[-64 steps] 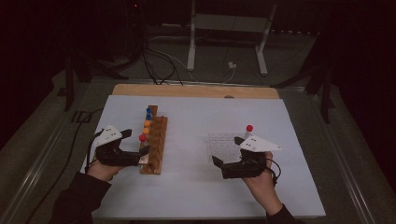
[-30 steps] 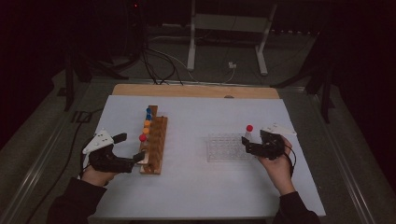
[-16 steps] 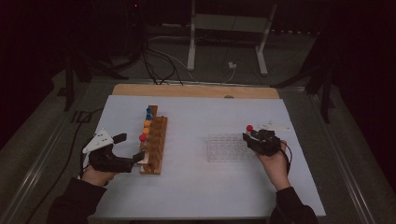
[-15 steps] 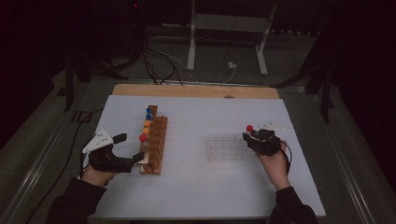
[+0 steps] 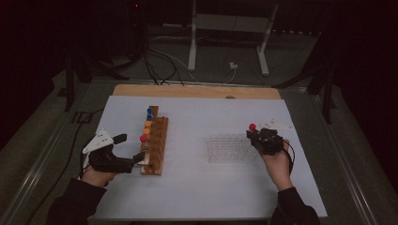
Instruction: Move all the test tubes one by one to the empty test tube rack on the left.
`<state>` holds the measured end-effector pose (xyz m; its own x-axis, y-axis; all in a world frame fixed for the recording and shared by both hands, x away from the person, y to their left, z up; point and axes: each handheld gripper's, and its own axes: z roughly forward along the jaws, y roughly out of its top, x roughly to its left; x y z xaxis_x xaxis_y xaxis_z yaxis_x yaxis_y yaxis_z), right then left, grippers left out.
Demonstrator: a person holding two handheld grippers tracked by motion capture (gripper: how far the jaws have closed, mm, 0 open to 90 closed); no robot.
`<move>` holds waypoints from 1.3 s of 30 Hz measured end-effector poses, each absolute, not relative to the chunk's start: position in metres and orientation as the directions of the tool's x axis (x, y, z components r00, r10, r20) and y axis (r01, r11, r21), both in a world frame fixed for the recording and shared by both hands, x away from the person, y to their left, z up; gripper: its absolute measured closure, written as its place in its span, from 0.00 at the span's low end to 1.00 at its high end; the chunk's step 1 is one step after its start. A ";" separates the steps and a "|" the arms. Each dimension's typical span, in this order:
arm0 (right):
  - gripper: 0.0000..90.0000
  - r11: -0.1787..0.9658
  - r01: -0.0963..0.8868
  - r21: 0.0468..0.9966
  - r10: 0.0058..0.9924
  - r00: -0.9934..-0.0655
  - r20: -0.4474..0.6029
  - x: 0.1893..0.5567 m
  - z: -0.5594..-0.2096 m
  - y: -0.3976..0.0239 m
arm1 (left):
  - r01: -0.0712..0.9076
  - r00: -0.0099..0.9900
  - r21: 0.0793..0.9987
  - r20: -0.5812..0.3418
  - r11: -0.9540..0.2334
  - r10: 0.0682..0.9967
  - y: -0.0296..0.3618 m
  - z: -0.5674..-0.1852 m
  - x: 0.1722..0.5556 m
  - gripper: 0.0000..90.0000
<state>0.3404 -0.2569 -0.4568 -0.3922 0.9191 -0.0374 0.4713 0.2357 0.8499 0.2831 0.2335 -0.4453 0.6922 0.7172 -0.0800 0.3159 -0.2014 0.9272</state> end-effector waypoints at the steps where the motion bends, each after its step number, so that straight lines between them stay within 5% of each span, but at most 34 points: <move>1: 0.83 0.234 0.466 0.853 0.919 -0.392 -0.038 0.339 -0.455 -0.257 | 0.315 0.691 0.928 -0.079 -0.200 0.718 0.233 -0.445 0.283 0.01; 21: 0.83 0.265 0.349 0.899 0.905 -0.412 -0.107 0.313 -0.422 -0.244 | 0.255 0.754 0.938 -0.042 -0.233 0.656 0.212 -0.424 0.273 0.01; 39: 0.83 0.338 0.300 0.892 0.741 -0.669 -0.055 0.278 -0.414 -0.181 | 0.218 0.825 0.936 -0.024 -0.278 0.565 0.177 -0.408 0.270 0.02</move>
<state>0.2785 -0.1806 -0.4141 -0.6693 0.7409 -0.0554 0.3005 0.3381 0.8919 0.2701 0.1765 -0.4083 0.8250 0.5646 -0.0243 0.2175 -0.2776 0.9357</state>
